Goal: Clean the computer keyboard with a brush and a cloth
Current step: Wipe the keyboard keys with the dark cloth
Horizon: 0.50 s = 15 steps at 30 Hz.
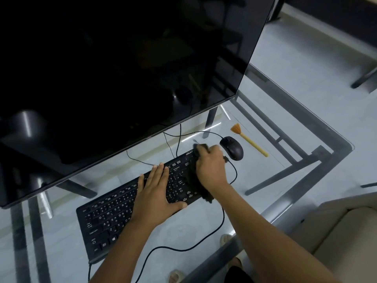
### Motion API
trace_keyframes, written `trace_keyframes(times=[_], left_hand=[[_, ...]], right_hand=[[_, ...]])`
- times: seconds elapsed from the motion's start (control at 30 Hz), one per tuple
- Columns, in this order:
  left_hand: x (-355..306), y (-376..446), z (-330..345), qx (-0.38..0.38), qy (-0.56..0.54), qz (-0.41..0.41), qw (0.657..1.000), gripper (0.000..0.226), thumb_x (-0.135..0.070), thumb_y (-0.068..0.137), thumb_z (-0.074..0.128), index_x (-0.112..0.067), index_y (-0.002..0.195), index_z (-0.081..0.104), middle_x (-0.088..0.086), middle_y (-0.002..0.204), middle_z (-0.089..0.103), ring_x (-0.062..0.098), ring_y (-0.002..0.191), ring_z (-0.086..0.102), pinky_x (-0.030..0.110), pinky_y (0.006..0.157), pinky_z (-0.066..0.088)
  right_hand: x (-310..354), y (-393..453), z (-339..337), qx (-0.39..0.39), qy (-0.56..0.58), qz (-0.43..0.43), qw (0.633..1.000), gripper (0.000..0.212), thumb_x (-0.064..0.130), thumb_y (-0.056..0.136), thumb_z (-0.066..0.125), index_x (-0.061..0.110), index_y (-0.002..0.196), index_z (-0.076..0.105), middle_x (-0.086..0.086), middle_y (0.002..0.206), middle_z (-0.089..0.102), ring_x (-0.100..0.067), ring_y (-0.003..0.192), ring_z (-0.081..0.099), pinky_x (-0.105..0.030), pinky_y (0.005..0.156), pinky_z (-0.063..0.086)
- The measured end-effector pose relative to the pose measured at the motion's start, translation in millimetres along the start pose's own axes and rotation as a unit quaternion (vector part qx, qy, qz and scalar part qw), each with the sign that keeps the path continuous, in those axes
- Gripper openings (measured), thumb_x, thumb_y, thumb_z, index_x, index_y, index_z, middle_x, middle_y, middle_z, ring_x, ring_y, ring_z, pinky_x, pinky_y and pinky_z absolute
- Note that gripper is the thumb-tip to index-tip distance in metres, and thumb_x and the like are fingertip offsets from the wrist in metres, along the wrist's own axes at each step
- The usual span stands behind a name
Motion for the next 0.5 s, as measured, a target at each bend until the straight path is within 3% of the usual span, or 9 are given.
trace_keyframes(times=[0.1, 0.13, 0.23, 0.27, 0.37, 0.4, 0.5], left_hand=[[1, 1, 1, 0.002, 0.011, 0.0, 1.0, 0.117, -0.086, 0.062, 0.039, -0.018, 0.152, 0.009, -0.004, 0.16, -0.003, 0.008, 0.145, -0.011, 0.043, 0.118, -0.006], [0, 1, 1, 0.003, 0.008, 0.002, 1.0, 0.117, -0.086, 0.063, 0.041, -0.018, 0.152, 0.009, -0.004, 0.16, -0.004, 0.008, 0.145, -0.012, 0.043, 0.118, -0.007], [-2, 0, -2, 0.003, 0.003, -0.001, 1.0, 0.115, -0.083, 0.066, 0.049, -0.019, 0.152, 0.006, -0.005, 0.16, -0.006, 0.008, 0.145, -0.013, 0.041, 0.117, -0.009], [-2, -1, -2, 0.003, 0.003, -0.002, 1.0, 0.115, -0.082, 0.067, 0.051, -0.02, 0.152, 0.006, -0.006, 0.16, -0.006, 0.007, 0.144, -0.014, 0.041, 0.117, -0.01], [-1, 0, -1, -0.001, 0.007, -0.004, 1.0, 0.115, -0.083, 0.066, 0.047, -0.02, 0.152, 0.004, -0.006, 0.16, -0.008, 0.007, 0.144, -0.015, 0.04, 0.116, -0.012], [-1, 0, -1, 0.002, 0.007, -0.003, 1.0, 0.115, -0.083, 0.066, 0.047, -0.02, 0.152, 0.003, -0.006, 0.16, -0.009, 0.007, 0.144, -0.015, 0.04, 0.116, -0.012], [-2, 0, -1, 0.004, -0.001, -0.002, 1.0, 0.115, -0.082, 0.066, 0.049, -0.021, 0.152, 0.003, -0.007, 0.16, -0.009, 0.007, 0.144, -0.015, 0.04, 0.116, -0.012]], right_hand=[[27, -33, 12, 0.045, -0.015, -0.154, 0.987, 0.038, 0.021, 0.092, 0.046, 0.02, 0.129, 0.054, -0.009, 0.103, 0.049, -0.023, 0.089, 0.049, -0.036, 0.077, 0.049], [18, -31, 9, 0.051, -0.013, -0.149, 0.987, 0.039, 0.021, 0.092, 0.046, 0.021, 0.129, 0.055, -0.009, 0.104, 0.049, -0.024, 0.089, 0.049, -0.036, 0.077, 0.049], [-20, -10, -6, -0.006, 0.015, 0.014, 1.0, 0.039, 0.017, 0.092, 0.047, 0.017, 0.131, 0.054, -0.013, 0.106, 0.047, -0.028, 0.092, 0.051, -0.035, 0.079, 0.049], [-18, -11, -7, -0.01, 0.002, 0.014, 1.0, 0.039, 0.016, 0.092, 0.047, 0.015, 0.13, 0.054, -0.014, 0.105, 0.047, -0.029, 0.092, 0.051, -0.035, 0.079, 0.048], [10, -31, -1, 0.039, -0.029, -0.141, 0.989, 0.039, 0.017, 0.092, 0.05, 0.014, 0.13, 0.055, -0.014, 0.104, 0.049, -0.028, 0.092, 0.05, -0.036, 0.079, 0.048], [7, -28, -1, 0.045, -0.025, -0.155, 0.987, 0.039, 0.017, 0.092, 0.05, 0.014, 0.131, 0.055, -0.013, 0.104, 0.049, -0.028, 0.092, 0.05, -0.036, 0.08, 0.049], [-14, 3, -6, 0.007, 0.008, -0.006, 1.0, 0.041, 0.014, 0.093, 0.046, 0.015, 0.133, 0.053, -0.016, 0.105, 0.045, -0.032, 0.095, 0.048, -0.043, 0.082, 0.049]])
Point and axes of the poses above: each hand's wrist, its own y-axis towards the middle knuckle, its own z-axis out of the palm, x = y × z, the point moved 5 cm from there along y, towards the middle knuckle
